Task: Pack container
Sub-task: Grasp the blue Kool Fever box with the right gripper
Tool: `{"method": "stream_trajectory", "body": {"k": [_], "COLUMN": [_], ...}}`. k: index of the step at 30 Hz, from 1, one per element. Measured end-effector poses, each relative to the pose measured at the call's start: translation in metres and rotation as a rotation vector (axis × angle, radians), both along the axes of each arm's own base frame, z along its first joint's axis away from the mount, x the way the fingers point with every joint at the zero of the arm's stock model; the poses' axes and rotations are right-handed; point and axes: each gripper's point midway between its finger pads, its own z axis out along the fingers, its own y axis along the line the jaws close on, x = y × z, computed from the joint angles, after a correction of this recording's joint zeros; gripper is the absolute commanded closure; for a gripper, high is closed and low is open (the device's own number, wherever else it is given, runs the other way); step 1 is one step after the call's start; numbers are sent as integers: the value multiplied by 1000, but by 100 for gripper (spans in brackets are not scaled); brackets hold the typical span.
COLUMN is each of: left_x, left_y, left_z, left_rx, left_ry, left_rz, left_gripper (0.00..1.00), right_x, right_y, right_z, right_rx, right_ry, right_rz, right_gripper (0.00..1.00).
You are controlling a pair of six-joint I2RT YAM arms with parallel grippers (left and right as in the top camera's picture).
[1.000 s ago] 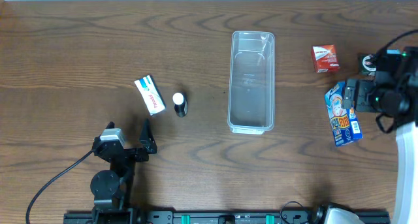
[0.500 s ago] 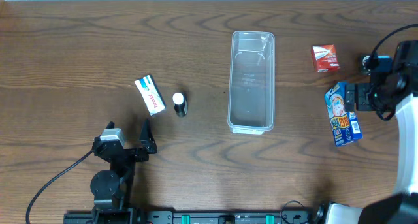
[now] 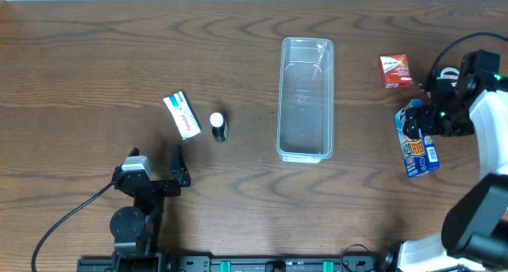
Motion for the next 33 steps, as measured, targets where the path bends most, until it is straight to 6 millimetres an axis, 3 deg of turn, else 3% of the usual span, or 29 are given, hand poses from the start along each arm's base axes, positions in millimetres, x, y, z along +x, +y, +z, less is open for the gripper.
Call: {"method": "stream_trajectory", "body": {"k": [5, 10, 15, 20, 26, 30, 33], "left_x": [0, 0, 0, 0, 0, 0, 0], "left_y": [0, 0, 0, 0, 0, 0, 0], "left_z": [0, 0, 0, 0, 0, 0, 0], "left_rx": [0, 0, 0, 0, 3, 3, 3], "left_ry": [0, 0, 0, 0, 0, 0, 0], "left_rz": [0, 0, 0, 0, 0, 0, 0], "left_gripper": [2, 2, 2, 2, 2, 2, 2], "right_x": [-3, -5, -3, -3, -2, -2, -2], "right_y": [2, 3, 2, 2, 2, 1, 1], "right_z": [-24, -40, -42, -42, -42, -42, -42], "right_rx": [29, 47, 46, 48, 47, 48, 46], "right_ry": [75, 124, 119, 117, 117, 117, 113], "right_rz": [3, 6, 15, 12, -1, -11, -19], "right_gripper": [7, 17, 41, 58, 70, 71, 84]}}
